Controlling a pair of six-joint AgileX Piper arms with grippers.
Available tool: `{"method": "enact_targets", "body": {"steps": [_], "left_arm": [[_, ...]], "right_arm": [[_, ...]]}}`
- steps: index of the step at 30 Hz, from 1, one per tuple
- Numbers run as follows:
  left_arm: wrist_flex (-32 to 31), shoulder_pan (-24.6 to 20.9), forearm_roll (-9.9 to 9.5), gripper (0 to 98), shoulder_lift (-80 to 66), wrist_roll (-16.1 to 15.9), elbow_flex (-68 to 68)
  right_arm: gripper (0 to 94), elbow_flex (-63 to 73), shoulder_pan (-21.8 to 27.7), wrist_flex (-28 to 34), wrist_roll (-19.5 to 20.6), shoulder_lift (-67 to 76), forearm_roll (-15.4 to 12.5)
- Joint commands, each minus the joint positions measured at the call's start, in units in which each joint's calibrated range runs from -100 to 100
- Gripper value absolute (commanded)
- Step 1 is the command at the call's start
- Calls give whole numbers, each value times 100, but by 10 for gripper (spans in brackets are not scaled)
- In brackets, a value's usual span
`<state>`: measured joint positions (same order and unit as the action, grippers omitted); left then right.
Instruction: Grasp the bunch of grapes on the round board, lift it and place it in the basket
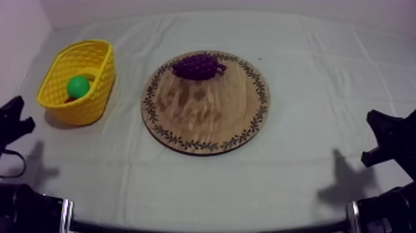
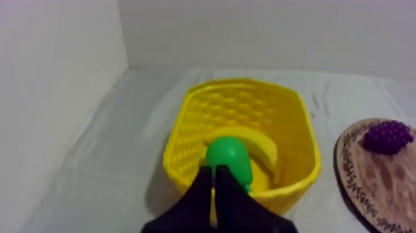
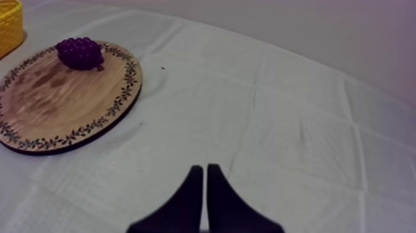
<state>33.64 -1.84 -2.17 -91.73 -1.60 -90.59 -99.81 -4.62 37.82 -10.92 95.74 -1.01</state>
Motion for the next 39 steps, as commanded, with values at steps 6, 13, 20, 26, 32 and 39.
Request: {"method": "enact_targets", "body": {"steps": [6, 13, 20, 26, 32, 39], "left_arm": [[140, 346, -5, 0, 1817, -124, 1853], [270, 762, 17, 0, 3519, -342, 3461], [799, 1152, 19, 0, 4969, -564, 4894], [1186, 1572, 7, 0, 6021, -676, 6002], [1398, 2023, -25, 0, 7041, -671, 6989], [1638, 2430, -99, 0, 8171, -755, 7814]], "right_arm": [[4, 3, 3, 0, -1, 1, 1], [4, 3, 3, 0, -3, 1, 1], [4, 3, 3, 0, 0, 1, 1], [4, 3, 3, 0, 0, 1, 1], [4, 3, 3, 0, 0, 1, 1], [4, 3, 3, 0, -1, 1, 1]]}}
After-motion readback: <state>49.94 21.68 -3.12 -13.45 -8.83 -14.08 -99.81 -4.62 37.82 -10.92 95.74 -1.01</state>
